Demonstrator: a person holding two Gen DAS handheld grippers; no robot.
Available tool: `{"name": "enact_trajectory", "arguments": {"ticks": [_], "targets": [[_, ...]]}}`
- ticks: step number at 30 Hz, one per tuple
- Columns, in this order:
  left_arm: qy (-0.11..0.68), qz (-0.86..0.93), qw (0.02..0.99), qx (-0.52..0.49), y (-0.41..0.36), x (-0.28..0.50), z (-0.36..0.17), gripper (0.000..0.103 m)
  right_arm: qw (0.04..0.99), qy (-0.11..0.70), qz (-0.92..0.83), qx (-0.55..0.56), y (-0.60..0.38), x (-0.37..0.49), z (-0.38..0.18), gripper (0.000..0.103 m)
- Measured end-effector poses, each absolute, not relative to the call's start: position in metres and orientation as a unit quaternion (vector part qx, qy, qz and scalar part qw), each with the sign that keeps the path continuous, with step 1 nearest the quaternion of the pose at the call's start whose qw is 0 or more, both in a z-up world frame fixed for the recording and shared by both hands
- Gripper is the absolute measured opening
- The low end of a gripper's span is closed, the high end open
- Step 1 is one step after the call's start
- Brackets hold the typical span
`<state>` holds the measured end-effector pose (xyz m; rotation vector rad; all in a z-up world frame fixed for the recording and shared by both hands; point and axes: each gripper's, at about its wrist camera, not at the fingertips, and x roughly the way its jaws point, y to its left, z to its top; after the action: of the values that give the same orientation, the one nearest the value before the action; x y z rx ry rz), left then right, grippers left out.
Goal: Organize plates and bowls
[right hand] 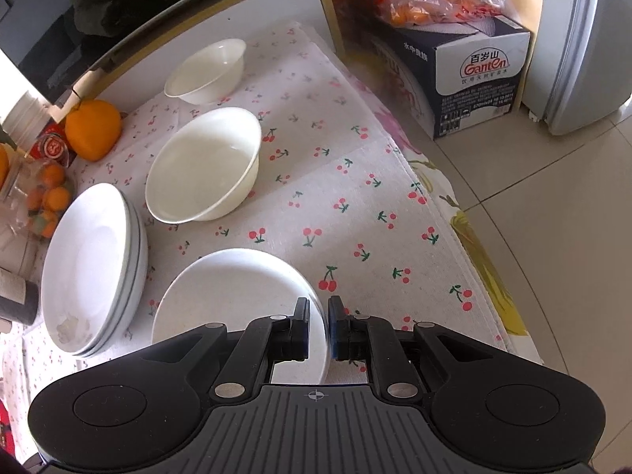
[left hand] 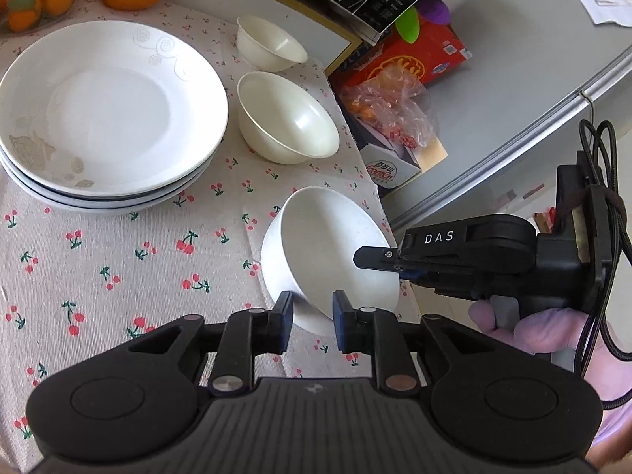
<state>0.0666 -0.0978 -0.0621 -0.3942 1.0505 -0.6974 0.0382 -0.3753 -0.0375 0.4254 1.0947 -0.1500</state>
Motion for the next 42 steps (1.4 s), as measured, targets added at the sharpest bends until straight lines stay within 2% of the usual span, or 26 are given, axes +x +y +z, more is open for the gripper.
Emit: {"name": "enact_trajectory", "arguments": {"ticks": [3, 4, 6, 8, 10, 13, 15, 20, 26, 29, 33, 42], "targets": [[0.49, -0.318, 0.79, -0.184, -0.095, 0.068, -0.062, 0.023, 0.828, 0.518, -0.07, 0.201, -0.375, 0.04, -0.038, 0.013], [0.491, -0.316, 0.791, -0.184, -0.096, 0.069, -0.062, 0.028, 0.827, 0.519, -0.069, 0.204, -0.375, 0.04, -0.037, 0.013], [0.492, -0.312, 0.791, -0.186, -0.095, 0.069, -0.061, 0.033, 0.823, 0.521, -0.063, 0.218, -0.377, 0.04, -0.038, 0.021], [0.493, -0.311, 0.79, -0.187, -0.094, 0.07, -0.06, 0.046, 0.819, 0.52, -0.06, 0.234, -0.38, 0.04, -0.037, 0.025], [0.492, -0.31, 0.792, -0.186, -0.094, 0.069, -0.058, 0.052, 0.817, 0.518, -0.058, 0.248, -0.382, 0.039, -0.037, 0.03], [0.49, -0.312, 0.794, -0.18, -0.094, 0.068, -0.055, 0.061, 0.812, 0.512, -0.056, 0.272, -0.387, 0.038, -0.035, 0.045], [0.488, -0.314, 0.796, -0.175, -0.095, 0.068, -0.053, 0.066, 0.808, 0.508, -0.055, 0.295, -0.391, 0.037, -0.034, 0.059], [0.483, -0.318, 0.8, -0.159, -0.096, 0.066, -0.048, 0.077, 0.796, 0.499, -0.043, 0.34, -0.394, 0.036, -0.032, 0.068], [0.474, -0.316, 0.809, -0.147, -0.093, 0.067, -0.038, 0.09, 0.799, 0.485, -0.054, 0.35, -0.396, 0.036, -0.026, 0.073], [0.461, -0.31, 0.82, -0.139, -0.091, 0.069, -0.029, 0.095, 0.804, 0.465, -0.056, 0.367, -0.4, 0.036, -0.021, 0.08], [0.438, -0.289, 0.844, -0.11, -0.09, 0.075, -0.014, 0.099, 0.807, 0.444, -0.04, 0.388, -0.402, 0.037, -0.013, 0.084], [0.406, -0.256, 0.874, -0.075, -0.082, 0.117, 0.006, 0.102, 0.809, 0.425, -0.053, 0.402, -0.402, 0.044, -0.015, 0.085]]}}
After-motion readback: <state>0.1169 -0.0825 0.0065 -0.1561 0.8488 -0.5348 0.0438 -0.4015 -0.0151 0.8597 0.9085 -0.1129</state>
